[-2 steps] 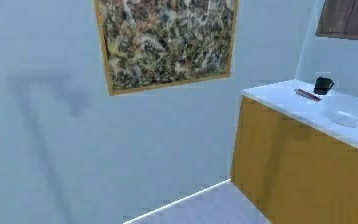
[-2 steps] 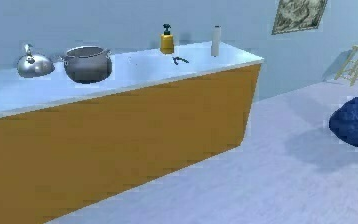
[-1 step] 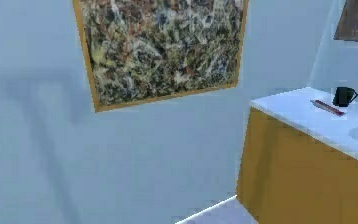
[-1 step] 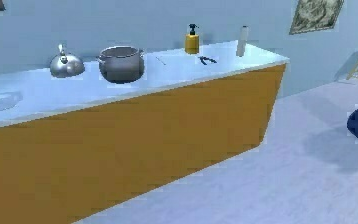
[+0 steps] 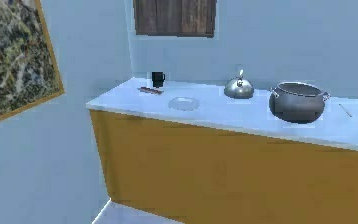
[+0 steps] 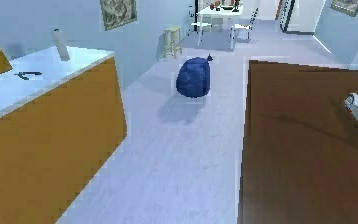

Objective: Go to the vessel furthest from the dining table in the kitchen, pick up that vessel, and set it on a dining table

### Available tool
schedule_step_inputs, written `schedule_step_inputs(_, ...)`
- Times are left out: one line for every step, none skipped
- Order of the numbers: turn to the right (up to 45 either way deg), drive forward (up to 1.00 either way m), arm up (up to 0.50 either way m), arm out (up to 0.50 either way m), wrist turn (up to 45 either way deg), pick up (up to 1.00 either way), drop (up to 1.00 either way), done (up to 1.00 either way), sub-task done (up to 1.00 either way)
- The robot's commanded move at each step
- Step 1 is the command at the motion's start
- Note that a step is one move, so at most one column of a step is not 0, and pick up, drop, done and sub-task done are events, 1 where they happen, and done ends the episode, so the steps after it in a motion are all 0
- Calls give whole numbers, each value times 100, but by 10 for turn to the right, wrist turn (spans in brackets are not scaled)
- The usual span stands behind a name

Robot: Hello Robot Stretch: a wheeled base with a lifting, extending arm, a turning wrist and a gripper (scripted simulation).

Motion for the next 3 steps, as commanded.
schedule_step_inputs(270, 0, 0, 0, 0, 0, 0, 0, 0)
schedule_step_inputs(0, 35, 0, 0, 0, 0, 0, 0, 0)
schedule_step_inputs(-450, 0, 0, 0, 0, 0, 0, 0, 0)
